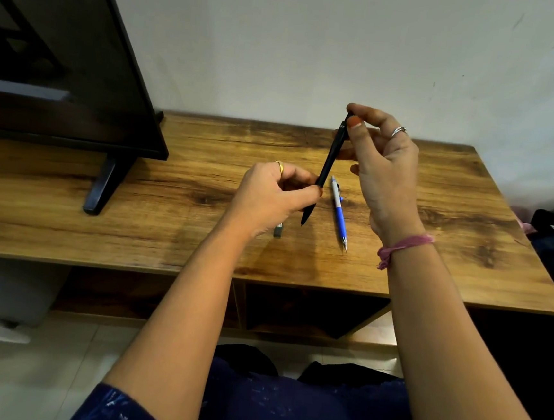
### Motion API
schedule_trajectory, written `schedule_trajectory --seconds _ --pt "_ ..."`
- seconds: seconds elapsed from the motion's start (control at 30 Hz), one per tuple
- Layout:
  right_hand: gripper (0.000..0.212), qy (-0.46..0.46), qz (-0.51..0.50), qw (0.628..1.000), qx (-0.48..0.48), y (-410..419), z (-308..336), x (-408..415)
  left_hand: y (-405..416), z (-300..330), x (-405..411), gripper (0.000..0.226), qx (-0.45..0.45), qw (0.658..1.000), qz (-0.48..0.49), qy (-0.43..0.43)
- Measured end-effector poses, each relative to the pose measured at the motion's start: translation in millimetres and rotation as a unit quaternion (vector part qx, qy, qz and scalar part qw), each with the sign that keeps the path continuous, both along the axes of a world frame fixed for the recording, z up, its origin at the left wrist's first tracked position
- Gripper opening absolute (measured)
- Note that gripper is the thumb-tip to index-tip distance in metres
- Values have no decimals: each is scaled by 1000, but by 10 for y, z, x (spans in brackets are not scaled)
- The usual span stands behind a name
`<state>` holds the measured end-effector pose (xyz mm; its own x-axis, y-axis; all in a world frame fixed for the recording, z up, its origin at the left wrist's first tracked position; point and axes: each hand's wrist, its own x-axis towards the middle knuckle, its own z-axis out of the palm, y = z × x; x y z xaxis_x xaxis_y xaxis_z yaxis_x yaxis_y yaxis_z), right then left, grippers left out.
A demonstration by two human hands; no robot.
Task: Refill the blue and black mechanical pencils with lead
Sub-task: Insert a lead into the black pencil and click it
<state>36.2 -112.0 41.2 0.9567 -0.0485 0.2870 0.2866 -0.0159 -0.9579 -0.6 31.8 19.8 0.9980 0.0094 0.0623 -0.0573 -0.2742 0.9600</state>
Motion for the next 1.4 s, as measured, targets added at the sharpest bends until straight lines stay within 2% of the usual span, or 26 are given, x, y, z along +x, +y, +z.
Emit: schedule_trajectory --seconds 0.4,0.5,0.63,0.8,0.9,1.03,1.1,1.23,1.4 --pt "18 12 9 1000 2 39 -60 -6 -33 -27 9 11 -6 1000 4 6" --pt "22 24 49 997 45 21 -79 -15 -33 -12 18 12 -9 1000 2 3" --pt "39 63 120 984 114 -43 -84 -10 -36 7 29 11 -44 999 1 1" --pt "23 104 206 969 91 -29 -67 -54 -41 -3 41 12 -61 998 -17 -4" --pt "21 82 201 966 140 12 -38 -73 -2 -18 54 13 -78 997 -16 -6" --pt "20 63 161 953 249 35 67 -61 113 -46 97 11 -65 996 62 -8" --pt "29 66 157 943 287 27 110 -62 160 -48 117 13 -84 989 118 -7" --pt "62 105 190 916 337 -22 184 -107 196 -35 132 12 -142 971 193 -11" --pt "65 127 203 902 358 -23 247 -167 184 -17 122 12 -157 967 202 -14"
